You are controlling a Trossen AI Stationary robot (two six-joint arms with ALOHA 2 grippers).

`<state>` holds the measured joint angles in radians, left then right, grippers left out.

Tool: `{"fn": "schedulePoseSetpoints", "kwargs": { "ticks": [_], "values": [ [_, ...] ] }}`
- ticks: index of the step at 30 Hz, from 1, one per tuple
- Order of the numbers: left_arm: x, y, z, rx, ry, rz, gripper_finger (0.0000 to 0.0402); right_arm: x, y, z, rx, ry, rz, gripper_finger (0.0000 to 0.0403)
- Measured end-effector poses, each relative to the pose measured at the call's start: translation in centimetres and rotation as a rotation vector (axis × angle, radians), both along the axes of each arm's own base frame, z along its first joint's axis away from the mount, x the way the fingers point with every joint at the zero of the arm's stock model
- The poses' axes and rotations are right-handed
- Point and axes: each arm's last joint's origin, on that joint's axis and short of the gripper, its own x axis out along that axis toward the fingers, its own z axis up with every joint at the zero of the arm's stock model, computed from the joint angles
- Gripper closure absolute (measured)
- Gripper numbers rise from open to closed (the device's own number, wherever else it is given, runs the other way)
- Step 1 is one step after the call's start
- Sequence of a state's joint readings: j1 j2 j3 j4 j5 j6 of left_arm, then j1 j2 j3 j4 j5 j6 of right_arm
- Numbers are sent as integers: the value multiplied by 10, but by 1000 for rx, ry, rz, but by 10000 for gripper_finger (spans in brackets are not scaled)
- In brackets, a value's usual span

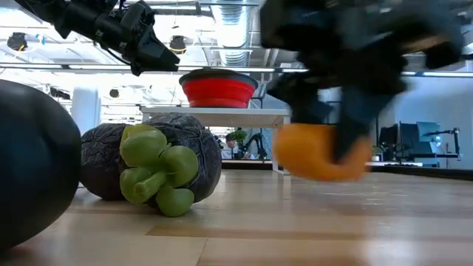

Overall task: Pick & Place Fruit
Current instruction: Put the mango into the red strainer bowl

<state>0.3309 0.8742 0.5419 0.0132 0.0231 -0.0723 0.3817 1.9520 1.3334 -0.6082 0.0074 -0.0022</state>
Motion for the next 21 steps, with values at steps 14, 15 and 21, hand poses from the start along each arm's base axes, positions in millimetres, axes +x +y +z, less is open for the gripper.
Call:
{"fn": "schedulePoseSetpoints", "kwargs": {
  "ticks": [14,15,21],
  "values": [
    [-22,-38,-17,-45,141,-112,248,79,-114,63,28,-751,-190,176],
    [-24,-39,-21,-44,139,-99,248,82,-123,72,16,-798,-198,176],
    [-31,-42,-54,-77,32,-38,248,98,-171,129,-53,-987,-261,169]
  ]
}}
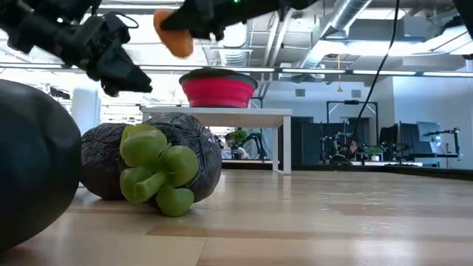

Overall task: Pick & Place Fruit
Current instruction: Put the mango into the red strainer bowl

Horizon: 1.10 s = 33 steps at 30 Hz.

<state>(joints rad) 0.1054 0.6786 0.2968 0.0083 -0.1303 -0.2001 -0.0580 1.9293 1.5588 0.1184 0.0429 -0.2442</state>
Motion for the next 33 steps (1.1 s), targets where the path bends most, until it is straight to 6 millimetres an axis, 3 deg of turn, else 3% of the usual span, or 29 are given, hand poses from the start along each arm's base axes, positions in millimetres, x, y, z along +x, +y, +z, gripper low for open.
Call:
{"fn": "schedulePoseSetpoints", "kwargs": {
  "ticks": [7,15,19,33],
  "values": [
    [-4,0,-23,-35,-137,16,248,-5,-69,36,-7,-38,-149,169],
    [-5,-1,-27,-32,-163,16,248,-24,-133,34,8,-16,-279,169],
    [-5,-1,-26,-32,-171,15,248,-25,-146,24,35,2,-304,168],
    [-5,-1,-24,-30,-195,12,248,-12,-159,-7,96,29,-314,168]
  ]
}}
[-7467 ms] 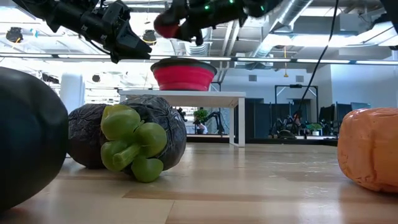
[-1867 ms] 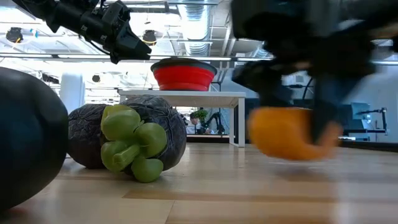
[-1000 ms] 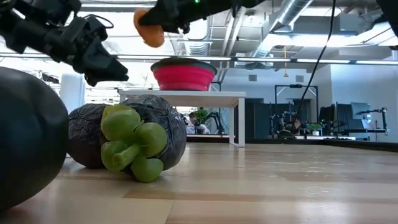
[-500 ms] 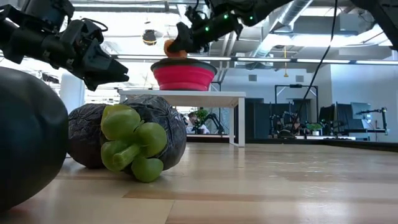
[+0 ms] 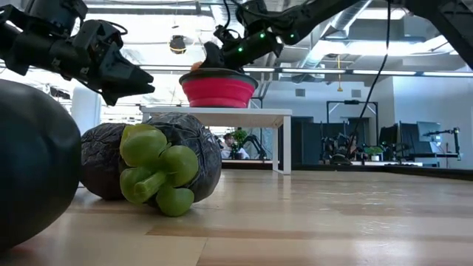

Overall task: Pick & Place Fruit
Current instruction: Put the mango into the red strainer bowl

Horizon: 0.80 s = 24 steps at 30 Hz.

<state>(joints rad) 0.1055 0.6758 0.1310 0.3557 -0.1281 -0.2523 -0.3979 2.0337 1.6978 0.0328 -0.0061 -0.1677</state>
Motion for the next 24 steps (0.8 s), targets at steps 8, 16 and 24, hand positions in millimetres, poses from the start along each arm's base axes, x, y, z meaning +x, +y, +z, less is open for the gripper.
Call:
{"fn": "schedulePoseSetpoints", "kwargs": {
  "ticks": [8,16,24],
  "values": [
    [0,0,1,1,-6,0,248,0,0,0,2,-2,-4,161],
    [0,0,1,4,-5,0,248,0,0,-1,12,1,-7,141],
    [0,0,1,5,-5,1,248,0,2,-3,12,28,5,140]
  ]
}}
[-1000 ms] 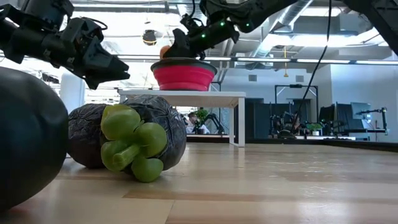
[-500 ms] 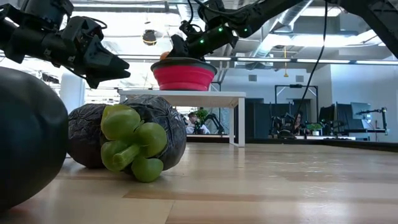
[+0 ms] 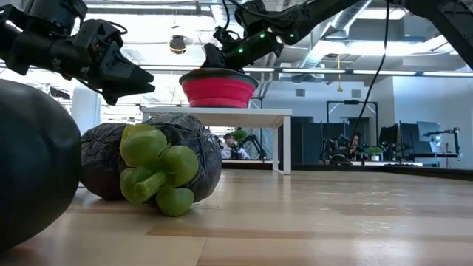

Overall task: Pick & Place Fruit
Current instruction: Put the mango into the red strainer bowl, then put the orange into the red strainer bowl

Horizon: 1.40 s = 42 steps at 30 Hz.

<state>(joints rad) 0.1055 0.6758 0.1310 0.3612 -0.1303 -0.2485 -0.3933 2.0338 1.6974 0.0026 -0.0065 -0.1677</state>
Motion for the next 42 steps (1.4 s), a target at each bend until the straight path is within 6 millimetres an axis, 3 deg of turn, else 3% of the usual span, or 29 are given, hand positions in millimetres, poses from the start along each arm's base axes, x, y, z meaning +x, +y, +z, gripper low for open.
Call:
{"fn": "schedulePoseSetpoints", "kwargs": {
  "ticks": [7,16,23,29,33,37,42],
  "values": [
    [0,0,0,0,0,0,248,0,1,0,7,-1,21,132],
    [0,0,0,0,1,0,248,1,1,3,8,-43,37,64],
    [0,-1,0,-7,0,-21,248,-5,11,43,-104,-186,-16,63],
    [1,-4,0,-4,2,-76,248,-20,61,85,-206,-172,57,84],
    [1,-9,0,38,10,-112,248,-33,102,92,-206,-44,85,96],
    [1,-16,0,86,17,-169,248,-49,141,68,-48,77,131,106],
    [1,-30,0,131,19,-263,254,-70,193,7,123,120,114,113]
  ]
}}
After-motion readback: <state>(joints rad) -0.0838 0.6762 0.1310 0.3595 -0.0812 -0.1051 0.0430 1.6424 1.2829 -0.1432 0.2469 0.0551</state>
